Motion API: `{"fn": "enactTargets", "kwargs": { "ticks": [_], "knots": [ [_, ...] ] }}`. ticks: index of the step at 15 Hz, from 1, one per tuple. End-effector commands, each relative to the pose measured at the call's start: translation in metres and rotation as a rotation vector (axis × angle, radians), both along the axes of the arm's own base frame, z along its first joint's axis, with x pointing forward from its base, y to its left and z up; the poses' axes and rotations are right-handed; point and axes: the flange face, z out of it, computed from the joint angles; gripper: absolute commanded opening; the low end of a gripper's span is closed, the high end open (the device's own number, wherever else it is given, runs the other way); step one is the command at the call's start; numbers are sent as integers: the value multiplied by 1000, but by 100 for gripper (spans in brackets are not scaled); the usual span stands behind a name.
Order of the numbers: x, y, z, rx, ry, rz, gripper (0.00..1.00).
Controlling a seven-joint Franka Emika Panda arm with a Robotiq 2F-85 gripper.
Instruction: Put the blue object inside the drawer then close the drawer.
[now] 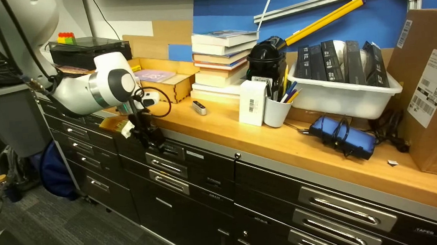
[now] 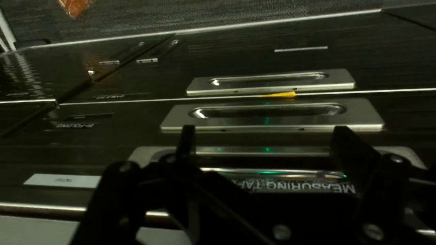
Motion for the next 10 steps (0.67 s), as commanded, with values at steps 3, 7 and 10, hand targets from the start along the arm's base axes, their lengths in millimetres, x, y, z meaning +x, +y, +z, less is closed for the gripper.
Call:
{"fn": "enactTargets", "kwargs": {
  "ticks": [3,7,10],
  "knots": [
    [-67,-44,75,-12,307,-20,100],
    [-104,-84,149,-4,496,-36,100],
    [-129,-109,215,107,600,25,100]
  ]
}}
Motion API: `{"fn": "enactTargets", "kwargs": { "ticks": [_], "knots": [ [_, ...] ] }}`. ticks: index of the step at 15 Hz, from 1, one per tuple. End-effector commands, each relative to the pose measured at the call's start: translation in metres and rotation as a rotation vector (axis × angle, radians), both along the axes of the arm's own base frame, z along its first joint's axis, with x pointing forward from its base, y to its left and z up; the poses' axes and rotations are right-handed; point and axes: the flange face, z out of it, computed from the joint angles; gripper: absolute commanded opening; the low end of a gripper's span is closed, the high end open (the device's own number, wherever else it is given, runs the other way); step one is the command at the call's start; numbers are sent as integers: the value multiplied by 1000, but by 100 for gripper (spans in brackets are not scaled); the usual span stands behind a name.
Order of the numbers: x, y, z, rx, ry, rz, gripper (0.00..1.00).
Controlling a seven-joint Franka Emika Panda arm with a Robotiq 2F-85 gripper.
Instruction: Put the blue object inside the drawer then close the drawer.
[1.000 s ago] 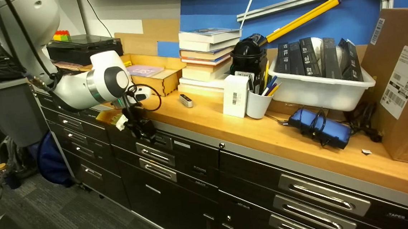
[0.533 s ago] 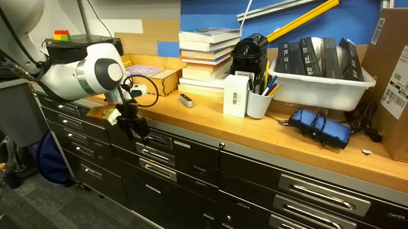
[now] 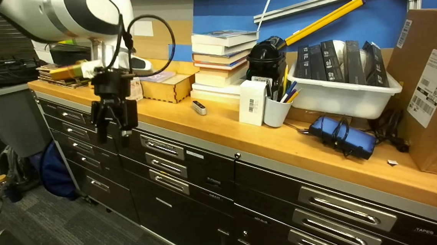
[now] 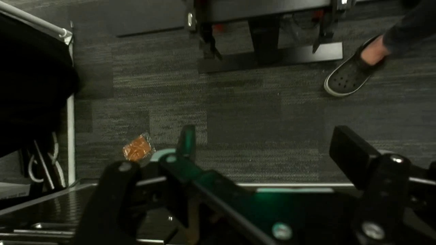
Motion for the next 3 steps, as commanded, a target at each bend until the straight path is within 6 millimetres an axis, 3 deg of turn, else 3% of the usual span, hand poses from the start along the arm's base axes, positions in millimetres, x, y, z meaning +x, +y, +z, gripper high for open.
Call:
{"fn": "enactTargets", "kwargs": {
  "ticks": [1,3],
  "knots": [
    [-9,-8,20,36,34,6,100],
    [-22,-18,52,86,45,17,100]
  ]
}}
